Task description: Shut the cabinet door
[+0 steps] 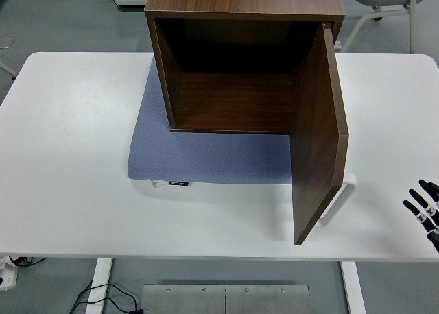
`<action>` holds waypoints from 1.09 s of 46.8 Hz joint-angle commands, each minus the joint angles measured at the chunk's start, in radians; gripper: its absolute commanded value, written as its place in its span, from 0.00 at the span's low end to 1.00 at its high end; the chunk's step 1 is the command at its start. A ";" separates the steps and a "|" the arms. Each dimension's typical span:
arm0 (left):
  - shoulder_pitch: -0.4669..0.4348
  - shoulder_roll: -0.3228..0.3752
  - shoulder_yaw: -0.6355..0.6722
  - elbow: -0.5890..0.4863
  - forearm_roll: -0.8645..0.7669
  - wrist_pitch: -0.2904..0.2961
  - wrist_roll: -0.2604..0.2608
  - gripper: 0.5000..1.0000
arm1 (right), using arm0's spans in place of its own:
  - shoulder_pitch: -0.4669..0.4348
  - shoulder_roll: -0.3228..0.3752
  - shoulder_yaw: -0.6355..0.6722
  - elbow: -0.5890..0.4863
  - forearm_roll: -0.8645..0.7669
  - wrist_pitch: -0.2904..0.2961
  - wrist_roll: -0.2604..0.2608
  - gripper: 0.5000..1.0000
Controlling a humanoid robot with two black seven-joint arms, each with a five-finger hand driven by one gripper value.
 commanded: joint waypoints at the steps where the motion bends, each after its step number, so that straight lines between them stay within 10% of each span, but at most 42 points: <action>1: 0.000 0.000 0.000 0.000 0.000 -0.001 0.000 1.00 | -0.007 0.013 -0.003 0.018 -0.027 0.000 0.000 1.00; 51: -0.002 0.000 0.000 0.000 0.000 -0.001 0.000 1.00 | 0.005 0.155 -0.120 0.062 -0.188 0.000 -0.018 1.00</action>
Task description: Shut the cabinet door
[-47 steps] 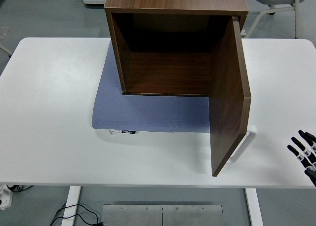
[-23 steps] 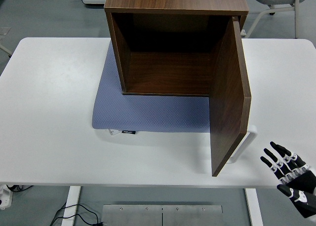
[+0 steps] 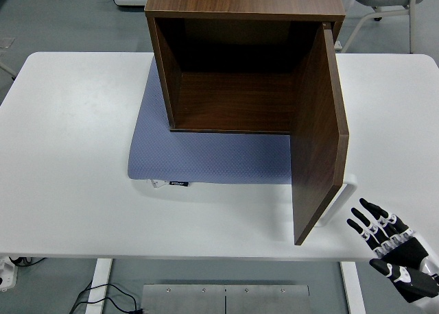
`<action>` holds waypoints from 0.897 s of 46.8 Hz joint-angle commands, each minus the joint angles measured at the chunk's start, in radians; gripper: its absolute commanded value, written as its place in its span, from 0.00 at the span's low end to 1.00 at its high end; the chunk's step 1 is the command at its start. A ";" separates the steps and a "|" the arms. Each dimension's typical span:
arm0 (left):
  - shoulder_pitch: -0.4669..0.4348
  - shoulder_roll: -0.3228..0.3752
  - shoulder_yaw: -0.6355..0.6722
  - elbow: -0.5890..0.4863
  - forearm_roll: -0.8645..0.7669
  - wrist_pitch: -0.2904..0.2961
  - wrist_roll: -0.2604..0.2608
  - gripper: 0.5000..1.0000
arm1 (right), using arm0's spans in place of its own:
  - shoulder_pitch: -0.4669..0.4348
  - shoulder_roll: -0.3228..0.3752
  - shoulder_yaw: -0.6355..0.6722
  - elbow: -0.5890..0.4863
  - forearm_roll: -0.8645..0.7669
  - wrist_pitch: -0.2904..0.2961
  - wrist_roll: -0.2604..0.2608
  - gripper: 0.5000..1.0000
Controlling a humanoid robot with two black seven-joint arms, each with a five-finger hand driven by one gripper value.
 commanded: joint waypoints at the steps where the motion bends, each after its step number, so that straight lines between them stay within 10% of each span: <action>1: -0.002 0.000 0.000 0.000 0.000 0.000 0.000 1.00 | 0.011 0.005 -0.011 0.000 -0.008 0.000 -0.006 1.00; 42: 0.000 0.000 0.000 0.000 0.000 0.000 0.000 1.00 | 0.154 0.019 -0.106 -0.006 -0.023 0.000 -0.031 1.00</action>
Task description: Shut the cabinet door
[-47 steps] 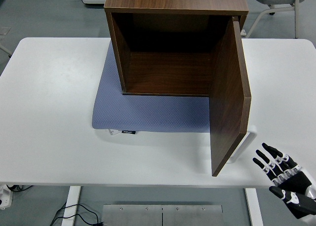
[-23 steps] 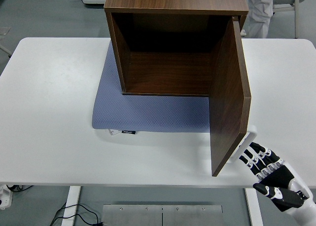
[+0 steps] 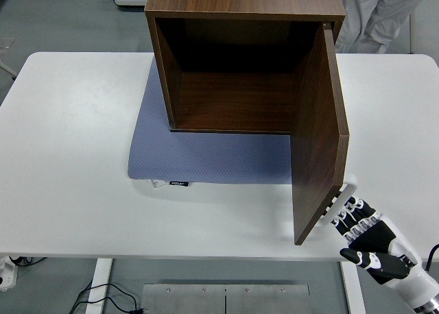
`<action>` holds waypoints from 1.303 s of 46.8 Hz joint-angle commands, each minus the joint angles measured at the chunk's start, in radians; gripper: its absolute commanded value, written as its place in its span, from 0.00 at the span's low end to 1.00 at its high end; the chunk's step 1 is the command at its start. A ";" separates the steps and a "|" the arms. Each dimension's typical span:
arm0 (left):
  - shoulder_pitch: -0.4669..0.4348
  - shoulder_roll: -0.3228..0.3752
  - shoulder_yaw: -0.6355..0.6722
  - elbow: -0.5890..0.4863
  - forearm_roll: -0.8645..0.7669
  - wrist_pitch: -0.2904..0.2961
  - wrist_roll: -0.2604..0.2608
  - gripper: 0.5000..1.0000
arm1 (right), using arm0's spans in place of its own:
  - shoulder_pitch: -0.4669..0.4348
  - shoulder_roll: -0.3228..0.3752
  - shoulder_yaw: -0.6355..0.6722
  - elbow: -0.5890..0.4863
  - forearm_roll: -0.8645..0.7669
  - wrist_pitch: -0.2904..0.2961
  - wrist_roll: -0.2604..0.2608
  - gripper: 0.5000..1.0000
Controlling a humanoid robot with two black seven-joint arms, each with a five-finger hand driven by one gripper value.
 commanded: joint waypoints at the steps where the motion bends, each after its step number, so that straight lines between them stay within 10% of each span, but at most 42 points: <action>1: 0.000 0.000 0.000 0.000 0.000 0.000 0.000 1.00 | 0.014 0.000 -0.005 0.000 0.000 0.000 0.000 1.00; 61: 0.000 0.000 0.000 0.000 0.000 0.000 0.000 1.00 | 0.244 0.035 -0.163 -0.100 0.012 0.000 -0.028 1.00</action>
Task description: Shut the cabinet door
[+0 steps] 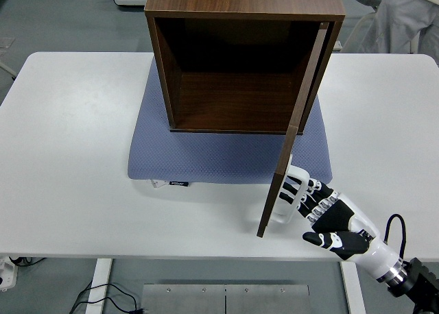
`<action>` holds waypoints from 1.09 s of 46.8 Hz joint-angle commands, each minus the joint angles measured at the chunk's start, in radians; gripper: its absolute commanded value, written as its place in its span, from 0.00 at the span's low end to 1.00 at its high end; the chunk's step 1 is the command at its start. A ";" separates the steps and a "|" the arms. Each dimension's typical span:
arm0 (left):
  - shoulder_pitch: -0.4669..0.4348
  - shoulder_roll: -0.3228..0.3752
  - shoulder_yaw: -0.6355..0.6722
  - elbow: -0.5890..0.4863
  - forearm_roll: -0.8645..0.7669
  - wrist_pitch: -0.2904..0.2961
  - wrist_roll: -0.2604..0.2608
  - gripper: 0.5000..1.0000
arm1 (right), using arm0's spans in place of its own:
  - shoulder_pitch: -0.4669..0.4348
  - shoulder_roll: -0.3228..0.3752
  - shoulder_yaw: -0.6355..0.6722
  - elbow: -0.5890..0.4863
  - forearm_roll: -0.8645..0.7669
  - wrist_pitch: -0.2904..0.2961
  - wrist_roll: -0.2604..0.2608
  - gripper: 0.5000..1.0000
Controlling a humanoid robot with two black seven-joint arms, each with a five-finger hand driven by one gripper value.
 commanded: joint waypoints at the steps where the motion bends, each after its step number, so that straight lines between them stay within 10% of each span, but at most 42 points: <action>1: 0.000 0.000 0.000 0.000 0.000 -0.001 0.000 1.00 | 0.011 0.003 -0.005 -0.003 0.000 0.000 -0.003 1.00; 51: 0.000 0.000 0.000 0.000 0.000 -0.001 0.000 1.00 | 0.170 0.071 -0.084 -0.087 0.031 0.000 -0.020 1.00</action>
